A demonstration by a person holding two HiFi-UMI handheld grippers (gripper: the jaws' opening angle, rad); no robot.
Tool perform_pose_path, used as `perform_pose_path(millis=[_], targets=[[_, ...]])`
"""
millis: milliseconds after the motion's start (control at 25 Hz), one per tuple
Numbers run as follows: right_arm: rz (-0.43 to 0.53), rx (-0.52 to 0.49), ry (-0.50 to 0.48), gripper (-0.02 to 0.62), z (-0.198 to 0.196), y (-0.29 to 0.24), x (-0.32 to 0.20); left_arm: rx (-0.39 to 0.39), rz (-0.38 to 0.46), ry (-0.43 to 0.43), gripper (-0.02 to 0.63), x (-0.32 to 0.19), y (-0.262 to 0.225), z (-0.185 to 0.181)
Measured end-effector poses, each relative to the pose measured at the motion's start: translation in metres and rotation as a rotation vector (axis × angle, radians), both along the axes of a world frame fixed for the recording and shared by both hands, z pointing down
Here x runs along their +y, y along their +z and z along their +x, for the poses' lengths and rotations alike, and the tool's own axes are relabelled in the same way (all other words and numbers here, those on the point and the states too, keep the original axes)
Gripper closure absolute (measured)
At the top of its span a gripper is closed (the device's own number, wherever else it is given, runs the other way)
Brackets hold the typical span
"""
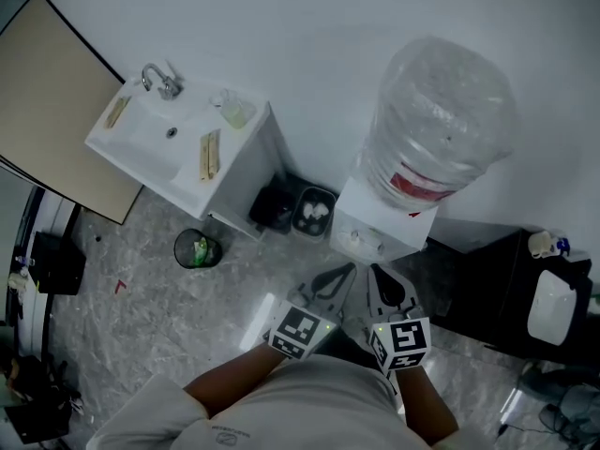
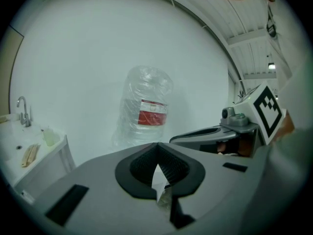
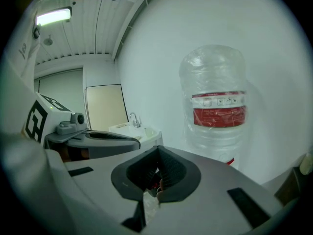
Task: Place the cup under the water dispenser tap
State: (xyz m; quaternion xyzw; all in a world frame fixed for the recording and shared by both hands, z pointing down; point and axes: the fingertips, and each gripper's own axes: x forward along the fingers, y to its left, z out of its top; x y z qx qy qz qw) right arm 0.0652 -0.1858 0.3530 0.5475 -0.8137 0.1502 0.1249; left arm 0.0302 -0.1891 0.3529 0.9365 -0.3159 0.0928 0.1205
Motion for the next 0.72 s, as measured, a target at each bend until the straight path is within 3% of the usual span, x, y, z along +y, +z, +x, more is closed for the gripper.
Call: perform_pose_path(millis=[720], targets=[[0.018,0.010,-0.055,0.580,-0.013,-0.009,-0.001,-0.013,0.056,-0.031,0.603,0.002,-0.016,-0.012]])
